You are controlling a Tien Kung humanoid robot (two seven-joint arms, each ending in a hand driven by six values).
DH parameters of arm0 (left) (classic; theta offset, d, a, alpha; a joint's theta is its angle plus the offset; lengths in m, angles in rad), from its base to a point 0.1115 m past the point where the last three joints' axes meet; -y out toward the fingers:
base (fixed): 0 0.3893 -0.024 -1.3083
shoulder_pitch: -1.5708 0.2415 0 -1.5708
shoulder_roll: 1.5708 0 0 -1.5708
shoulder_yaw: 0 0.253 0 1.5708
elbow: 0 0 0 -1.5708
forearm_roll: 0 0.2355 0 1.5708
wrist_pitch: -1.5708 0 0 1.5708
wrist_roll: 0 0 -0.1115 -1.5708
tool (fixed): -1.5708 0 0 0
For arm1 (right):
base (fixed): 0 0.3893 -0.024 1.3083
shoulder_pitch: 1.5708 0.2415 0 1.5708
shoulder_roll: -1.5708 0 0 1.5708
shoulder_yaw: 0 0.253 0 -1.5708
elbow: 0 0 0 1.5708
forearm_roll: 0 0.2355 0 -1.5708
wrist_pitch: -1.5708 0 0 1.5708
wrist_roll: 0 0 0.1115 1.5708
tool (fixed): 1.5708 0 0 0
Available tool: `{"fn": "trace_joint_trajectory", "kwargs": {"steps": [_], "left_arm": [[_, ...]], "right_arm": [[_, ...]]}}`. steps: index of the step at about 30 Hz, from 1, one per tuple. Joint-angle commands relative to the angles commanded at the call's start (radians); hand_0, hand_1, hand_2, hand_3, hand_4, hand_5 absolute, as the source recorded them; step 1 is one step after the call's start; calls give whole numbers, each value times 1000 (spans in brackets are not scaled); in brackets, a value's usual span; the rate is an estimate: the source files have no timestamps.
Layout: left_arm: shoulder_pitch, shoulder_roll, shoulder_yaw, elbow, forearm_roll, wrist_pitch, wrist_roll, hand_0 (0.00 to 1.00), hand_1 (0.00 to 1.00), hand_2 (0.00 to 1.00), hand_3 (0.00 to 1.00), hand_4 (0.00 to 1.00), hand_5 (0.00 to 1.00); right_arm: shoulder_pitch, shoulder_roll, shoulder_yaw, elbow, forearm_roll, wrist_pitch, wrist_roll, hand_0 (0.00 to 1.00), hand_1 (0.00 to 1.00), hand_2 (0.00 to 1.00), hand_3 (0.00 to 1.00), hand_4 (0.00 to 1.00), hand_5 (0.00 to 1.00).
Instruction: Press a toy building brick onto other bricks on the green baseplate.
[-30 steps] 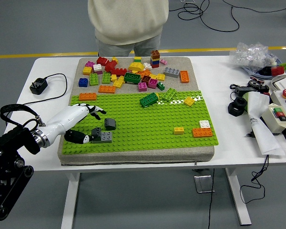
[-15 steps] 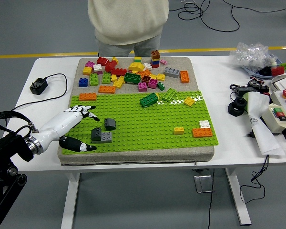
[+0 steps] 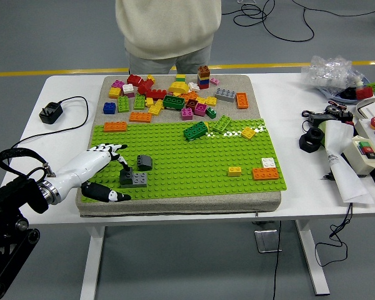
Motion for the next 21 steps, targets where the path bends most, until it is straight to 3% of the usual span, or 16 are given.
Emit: {"fn": "trace_joint_trajectory", "kwargs": {"steps": [21], "left_arm": [[-18,-14,11,37,-1,10,1,998,998,998,583,966,432]], "right_arm": [[0,0,0,0,-1,-1,-1,786,713,758,765,998,692]]}}
